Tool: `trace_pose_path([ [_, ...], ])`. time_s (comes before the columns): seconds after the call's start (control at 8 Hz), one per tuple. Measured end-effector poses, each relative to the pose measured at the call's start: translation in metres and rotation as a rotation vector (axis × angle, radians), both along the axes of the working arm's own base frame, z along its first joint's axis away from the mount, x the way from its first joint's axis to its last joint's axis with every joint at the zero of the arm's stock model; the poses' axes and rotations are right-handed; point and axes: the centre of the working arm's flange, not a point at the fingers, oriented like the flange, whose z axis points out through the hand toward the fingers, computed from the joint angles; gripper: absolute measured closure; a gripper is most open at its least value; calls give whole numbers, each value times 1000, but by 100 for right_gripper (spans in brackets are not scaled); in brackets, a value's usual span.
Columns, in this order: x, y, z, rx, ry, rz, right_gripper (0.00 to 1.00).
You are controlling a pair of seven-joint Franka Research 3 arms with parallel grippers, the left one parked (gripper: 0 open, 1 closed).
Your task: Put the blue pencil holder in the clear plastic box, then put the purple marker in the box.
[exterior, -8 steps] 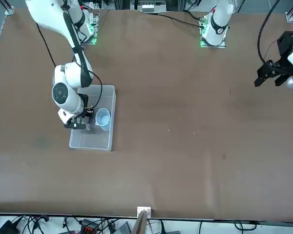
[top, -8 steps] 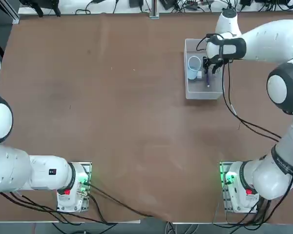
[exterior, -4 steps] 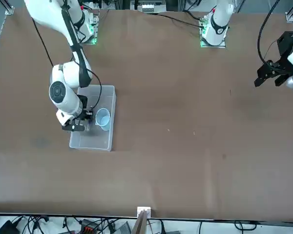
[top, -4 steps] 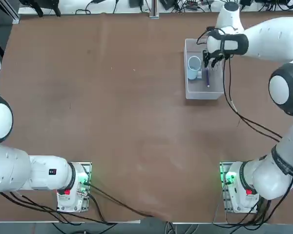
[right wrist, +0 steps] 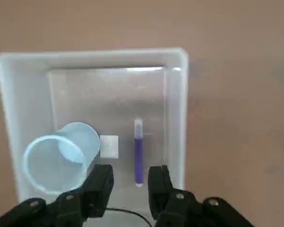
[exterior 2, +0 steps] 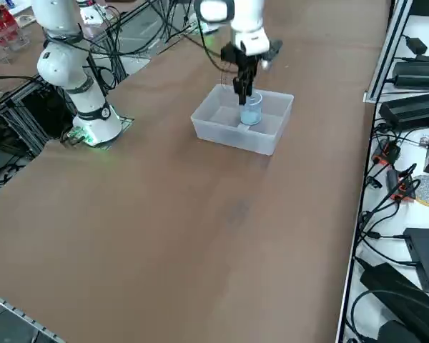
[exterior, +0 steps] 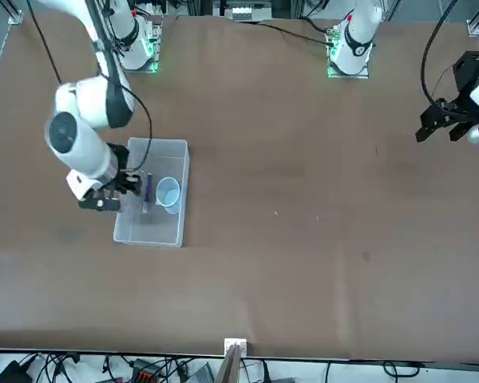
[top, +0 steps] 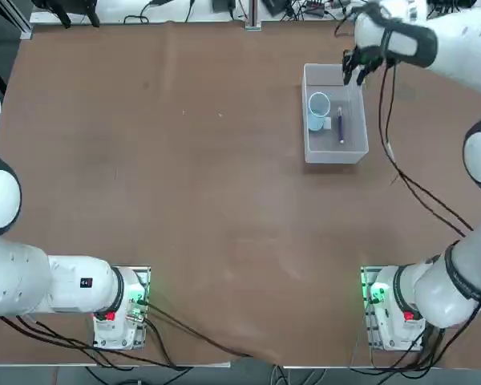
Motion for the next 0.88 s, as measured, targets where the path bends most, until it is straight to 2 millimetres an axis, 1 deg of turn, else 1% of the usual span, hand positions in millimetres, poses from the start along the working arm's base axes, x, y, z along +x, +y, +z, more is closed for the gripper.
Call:
trace_pose_path([
  [0.12,8,-20,36,4,13,-2,41],
  [0.25,13,-42,68,8,20,8,36],
  [0.38,17,-65,93,12,21,25,20],
  [0.5,19,-86,112,15,19,40,11],
  [0.62,20,-97,127,17,13,47,8],
  [0.75,20,-100,139,18,0,49,3],
  [0.88,18,-100,150,20,-16,50,1],
])
